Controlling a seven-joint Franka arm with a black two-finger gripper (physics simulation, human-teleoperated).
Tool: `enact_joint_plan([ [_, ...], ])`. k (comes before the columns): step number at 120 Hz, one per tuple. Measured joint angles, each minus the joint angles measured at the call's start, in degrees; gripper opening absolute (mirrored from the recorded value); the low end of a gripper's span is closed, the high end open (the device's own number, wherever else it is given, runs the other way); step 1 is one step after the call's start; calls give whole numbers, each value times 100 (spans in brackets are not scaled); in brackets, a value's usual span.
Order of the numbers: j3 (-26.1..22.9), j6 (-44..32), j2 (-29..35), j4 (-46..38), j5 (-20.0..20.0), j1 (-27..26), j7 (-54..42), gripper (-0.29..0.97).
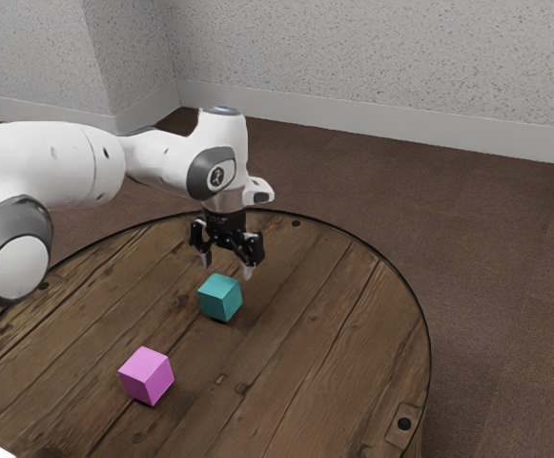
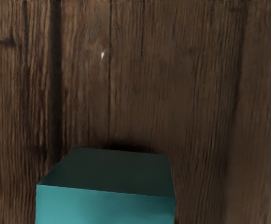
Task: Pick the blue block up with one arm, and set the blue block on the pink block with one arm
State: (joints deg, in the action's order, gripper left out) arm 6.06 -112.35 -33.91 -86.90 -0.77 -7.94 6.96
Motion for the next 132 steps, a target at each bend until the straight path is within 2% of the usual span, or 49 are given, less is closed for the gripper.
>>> enact_joint_plan([
  [10,100,-132,-28,-84,-36,-96,-1,68],
  [24,856,-245,159,-443,-256,-678,-42,68],
  [32,1040,-286,171,-518,-382,-837,-81,68],
  [71,1117,-371,22,-707,-612,-835,-243,68],
  [92,1111,-396,-329,-565,-704,-792,-308,68],
  [105,1107,-429,-391,-501,-735,-788,-333,53],
  [118,1112,-450,-340,-519,-717,-814,-355,48],
  [124,1119,-454,-169,-582,-699,-850,-383,41],
  [132,1129,-453,207,-842,-676,-865,-440,38],
])
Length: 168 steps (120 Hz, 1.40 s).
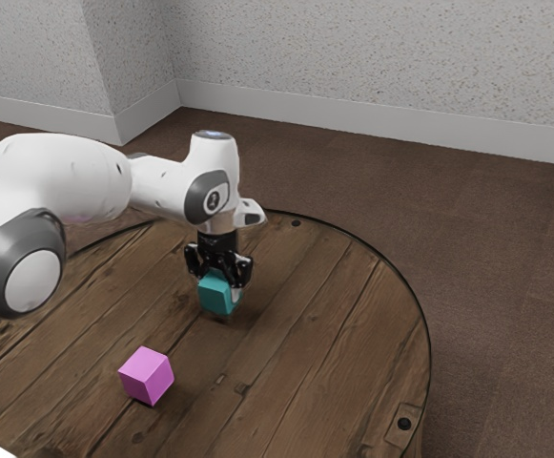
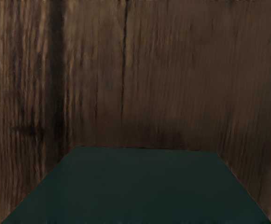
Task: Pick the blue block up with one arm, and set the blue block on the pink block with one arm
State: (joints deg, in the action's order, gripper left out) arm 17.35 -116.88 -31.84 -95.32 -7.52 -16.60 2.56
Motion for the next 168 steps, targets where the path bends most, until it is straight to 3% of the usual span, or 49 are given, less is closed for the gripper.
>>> enact_joint_plan([
  [37,190,33,2338,-2356,135,-217,-411,39],
  [77,379,42,3803,-3758,510,-441,-671,38],
  [124,482,108,4171,-4364,655,-300,-789,39],
  [168,660,124,4185,-4415,672,-246,-825,39],
])
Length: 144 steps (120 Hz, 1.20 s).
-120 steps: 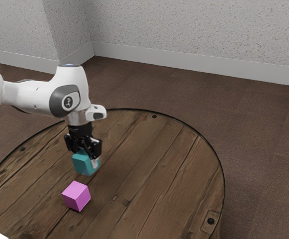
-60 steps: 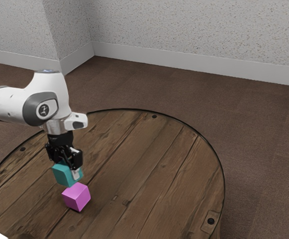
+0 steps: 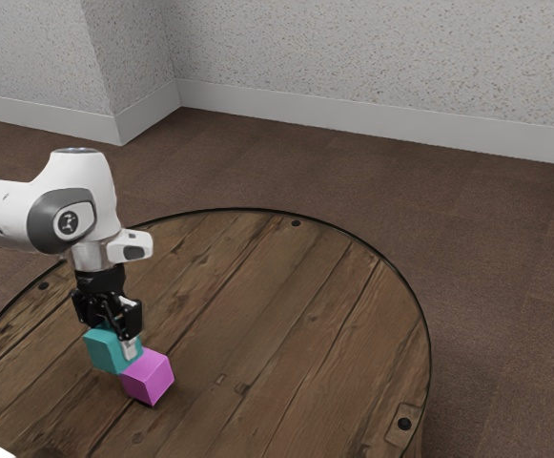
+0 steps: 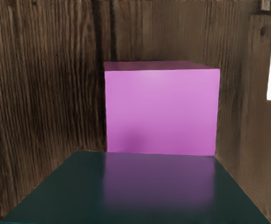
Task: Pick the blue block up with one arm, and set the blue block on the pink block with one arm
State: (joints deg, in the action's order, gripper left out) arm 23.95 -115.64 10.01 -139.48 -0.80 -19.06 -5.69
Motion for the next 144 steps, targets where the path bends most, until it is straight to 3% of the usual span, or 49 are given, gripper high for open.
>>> enact_joint_plan([
  [62,-52,-36,-583,415,101,-198,7,39],
  [110,-50,-33,-613,787,112,-224,1,62],
  [132,-22,479,-564,2435,335,-416,-5,66],
  [144,-36,1241,-574,4240,482,-502,-7,66],
])
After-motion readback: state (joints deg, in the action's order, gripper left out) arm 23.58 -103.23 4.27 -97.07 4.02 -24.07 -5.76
